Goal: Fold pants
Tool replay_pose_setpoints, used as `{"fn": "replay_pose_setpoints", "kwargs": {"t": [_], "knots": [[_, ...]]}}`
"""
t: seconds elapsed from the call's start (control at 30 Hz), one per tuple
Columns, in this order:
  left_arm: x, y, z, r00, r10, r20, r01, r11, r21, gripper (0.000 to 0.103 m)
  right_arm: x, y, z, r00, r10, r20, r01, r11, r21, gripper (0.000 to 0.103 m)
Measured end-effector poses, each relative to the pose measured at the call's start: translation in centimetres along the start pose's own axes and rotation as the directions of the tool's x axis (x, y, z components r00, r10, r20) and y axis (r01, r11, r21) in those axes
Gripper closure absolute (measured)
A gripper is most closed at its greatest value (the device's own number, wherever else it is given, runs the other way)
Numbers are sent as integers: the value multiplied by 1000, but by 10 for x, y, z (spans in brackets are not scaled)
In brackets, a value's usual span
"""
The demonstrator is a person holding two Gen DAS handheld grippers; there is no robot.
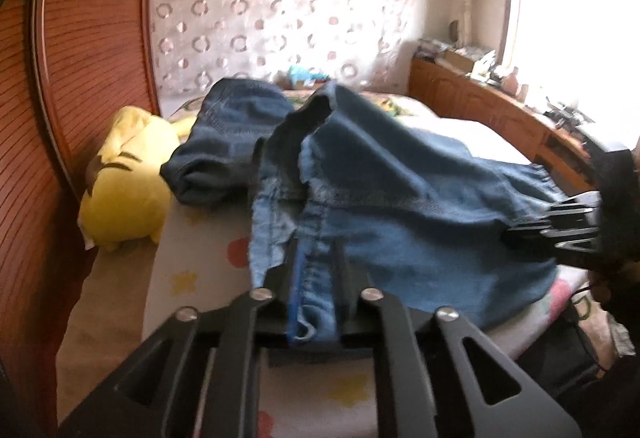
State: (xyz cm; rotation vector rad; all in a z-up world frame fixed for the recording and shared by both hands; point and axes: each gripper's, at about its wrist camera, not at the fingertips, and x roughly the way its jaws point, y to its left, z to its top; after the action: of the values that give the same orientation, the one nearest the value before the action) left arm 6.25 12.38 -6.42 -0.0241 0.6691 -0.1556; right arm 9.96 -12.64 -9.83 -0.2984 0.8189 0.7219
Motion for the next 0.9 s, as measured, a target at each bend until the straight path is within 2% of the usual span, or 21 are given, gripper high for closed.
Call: {"fn": "replay_pose_setpoints", "kwargs": {"t": [0.27, 0.47, 0.53, 0.6, 0.77, 0.9], "knots": [[41, 7, -19, 990, 20, -139, -21, 1000, -4, 79, -20, -1, -3, 998, 4, 69, -4, 1000, 2, 103], [43, 10, -24, 991, 0, -134, -4, 1000, -29, 78, -20, -2, -4, 997, 6, 71, -6, 1000, 0, 103], [42, 10, -24, 992, -1, -129, -2, 1000, -21, 85, -20, -3, -4, 997, 11, 76, -11, 1000, 7, 103], [34, 9, -24, 995, -22, -99, 19, 999, -26, 103, -21, -2, -5, 997, 16, 82, -17, 1000, 10, 103], [-15, 7, -15, 999, -33, 35, 34, 999, -28, 103, -36, -4, -5, 994, 24, 105, -24, 1000, 2, 103], [-51, 7, -13, 995, -42, 87, 45, 999, -31, 103, -49, 0, -6, 992, 53, 111, -54, 999, -1, 103]]}}
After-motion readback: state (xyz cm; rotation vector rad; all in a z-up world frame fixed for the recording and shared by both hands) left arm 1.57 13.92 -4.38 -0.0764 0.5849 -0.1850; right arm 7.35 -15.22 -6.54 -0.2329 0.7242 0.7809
